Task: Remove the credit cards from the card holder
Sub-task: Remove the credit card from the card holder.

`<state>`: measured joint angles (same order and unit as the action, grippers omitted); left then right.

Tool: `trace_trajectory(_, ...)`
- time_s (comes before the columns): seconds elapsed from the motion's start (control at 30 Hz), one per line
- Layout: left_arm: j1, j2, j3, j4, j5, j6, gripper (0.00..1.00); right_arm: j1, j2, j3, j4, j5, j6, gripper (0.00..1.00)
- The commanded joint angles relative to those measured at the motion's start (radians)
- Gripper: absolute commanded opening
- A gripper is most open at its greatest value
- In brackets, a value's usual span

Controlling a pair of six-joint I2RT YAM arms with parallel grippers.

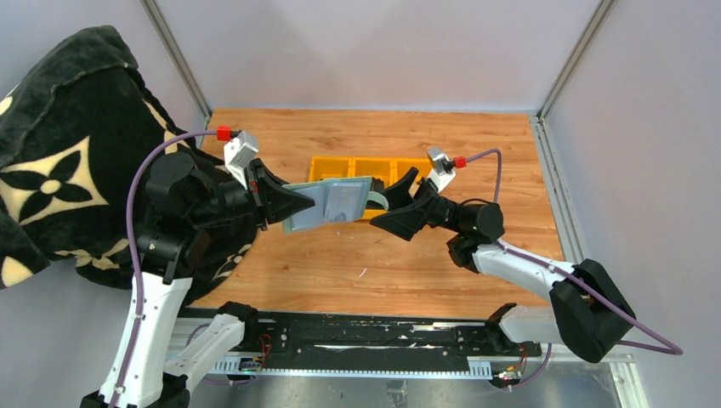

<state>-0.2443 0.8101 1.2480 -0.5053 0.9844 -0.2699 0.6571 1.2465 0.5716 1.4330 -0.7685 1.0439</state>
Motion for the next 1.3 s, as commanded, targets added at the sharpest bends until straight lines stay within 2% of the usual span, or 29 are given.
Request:
trace_trajectory(0.0, 0.004, 0.026, -0.019, 0.056, 0.018, -0.061, 0.0, 0.013, -0.016, 0.034, 0.135, -0.028, 0.021, 0.77)
trace_trajectory(0.1, 0.004, 0.033, -0.019, 0.062, 0.018, -0.07, 0.0, 0.015, -0.012, 0.045, 0.126, -0.005, 0.024, 0.76)
trace_trajectory(0.17, 0.004, 0.036, -0.02, 0.074, 0.018, -0.082, 0.0, 0.014, -0.012, 0.045, 0.116, 0.012, 0.02, 0.72)
trace_trajectory(0.23, 0.004, 0.037, -0.021, 0.084, 0.024, -0.094, 0.0, 0.014, -0.013, 0.042, 0.099, 0.031, 0.011, 0.62)
trace_trajectory(0.3, 0.004, 0.04, -0.021, 0.09, 0.026, -0.102, 0.0, 0.014, -0.015, 0.046, 0.07, 0.037, 0.002, 0.43)
trace_trajectory(0.33, 0.004, 0.041, -0.02, 0.09, 0.026, -0.103, 0.0, 0.014, -0.016, 0.048, 0.059, 0.038, -0.004, 0.38)
trace_trajectory(0.37, 0.004, 0.041, -0.022, 0.09, 0.028, -0.103, 0.0, 0.014, -0.018, 0.049, 0.05, 0.039, -0.007, 0.29)
trace_trajectory(0.43, 0.004, 0.043, -0.021, 0.088, 0.028, -0.104, 0.0, 0.013, -0.025, 0.052, 0.016, 0.041, -0.017, 0.21)
trace_trajectory(0.5, 0.004, 0.044, -0.022, 0.093, 0.028, -0.108, 0.0, 0.013, -0.03, 0.058, -0.018, 0.043, -0.025, 0.22)
trace_trajectory(0.6, 0.004, 0.045, -0.021, 0.1, 0.029, -0.116, 0.0, 0.015, -0.039, 0.062, -0.034, 0.043, -0.033, 0.33)
trace_trajectory(0.8, 0.004, 0.047, -0.019, 0.109, 0.032, -0.129, 0.0, 0.029, -0.053, 0.07, -0.085, 0.038, -0.071, 0.41)
trace_trajectory(0.87, 0.004, 0.047, -0.018, 0.11, 0.034, -0.132, 0.0, 0.034, -0.056, 0.072, -0.101, 0.042, -0.083, 0.41)
trace_trajectory(1.17, 0.004, 0.042, -0.016, 0.114, 0.037, -0.141, 0.0, 0.048, -0.059, 0.103, -0.168, 0.064, -0.109, 0.16)
trace_trajectory(1.27, 0.004, 0.044, -0.015, 0.116, 0.039, -0.144, 0.0, 0.057, -0.065, 0.117, -0.207, 0.065, -0.128, 0.16)
